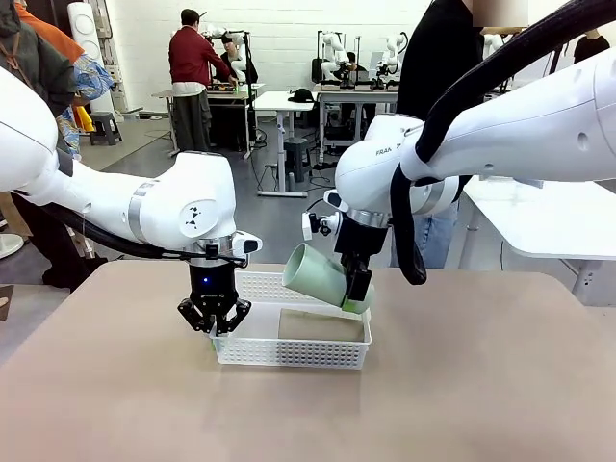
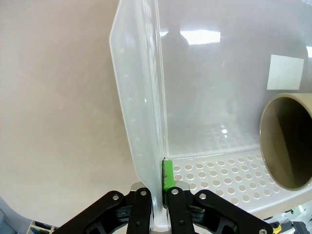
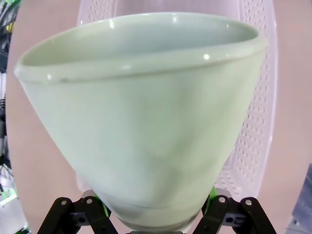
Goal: Clean and organize the cups into the basket.
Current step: Pick up the Reusable plastic cup from the right side of the table and stack it inside the Organizing basket in the center of the table.
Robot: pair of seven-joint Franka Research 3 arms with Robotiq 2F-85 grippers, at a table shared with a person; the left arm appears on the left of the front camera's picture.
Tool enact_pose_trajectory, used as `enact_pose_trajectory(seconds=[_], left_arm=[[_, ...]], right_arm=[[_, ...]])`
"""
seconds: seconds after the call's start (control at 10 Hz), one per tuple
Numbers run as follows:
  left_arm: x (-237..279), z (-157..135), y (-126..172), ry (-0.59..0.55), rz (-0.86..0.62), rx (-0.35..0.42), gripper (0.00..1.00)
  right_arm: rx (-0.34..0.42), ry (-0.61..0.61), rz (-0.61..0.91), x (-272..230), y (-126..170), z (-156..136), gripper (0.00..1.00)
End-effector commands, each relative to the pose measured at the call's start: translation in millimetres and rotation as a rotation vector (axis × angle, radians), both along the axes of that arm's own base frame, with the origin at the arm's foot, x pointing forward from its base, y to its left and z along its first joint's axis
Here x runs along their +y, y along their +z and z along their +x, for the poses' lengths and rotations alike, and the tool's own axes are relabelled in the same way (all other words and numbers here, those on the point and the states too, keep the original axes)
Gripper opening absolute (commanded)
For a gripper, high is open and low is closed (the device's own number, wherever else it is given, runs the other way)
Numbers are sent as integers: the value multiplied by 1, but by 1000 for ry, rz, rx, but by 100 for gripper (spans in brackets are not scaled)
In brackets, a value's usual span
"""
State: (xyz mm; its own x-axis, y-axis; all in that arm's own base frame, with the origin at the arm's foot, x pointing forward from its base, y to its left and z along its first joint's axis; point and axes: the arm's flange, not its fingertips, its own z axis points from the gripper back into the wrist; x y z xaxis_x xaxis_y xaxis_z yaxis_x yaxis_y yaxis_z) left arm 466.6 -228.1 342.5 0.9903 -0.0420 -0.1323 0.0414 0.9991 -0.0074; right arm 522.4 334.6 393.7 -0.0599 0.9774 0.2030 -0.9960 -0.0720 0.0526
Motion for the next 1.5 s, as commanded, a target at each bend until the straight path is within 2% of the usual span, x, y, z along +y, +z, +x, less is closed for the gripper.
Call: enact_pose_trajectory(seconds=[0.0,0.3,0.4,1.0,1.1,1.4], left_arm=[[1,-2,-3,-2,5,4,0],[1,-2,-3,-2,5,4,0],[1,-2,-3,-2,5,4,0],[1,-2,-3,-2,5,4,0],[1,-2,-3,-2,5,4,0],[1,-2,-3,-2,5,4,0]], right_arm=[[-35,36,2,11,-1,12,79],[-67,65,41,13,-3,23,79],[-24,29,13,13,-3,12,79],[-28,39,21,16,-4,15,79],[-16,84,7,15,-9,16,79],[-9,91,-13,24,-23,27,79]])
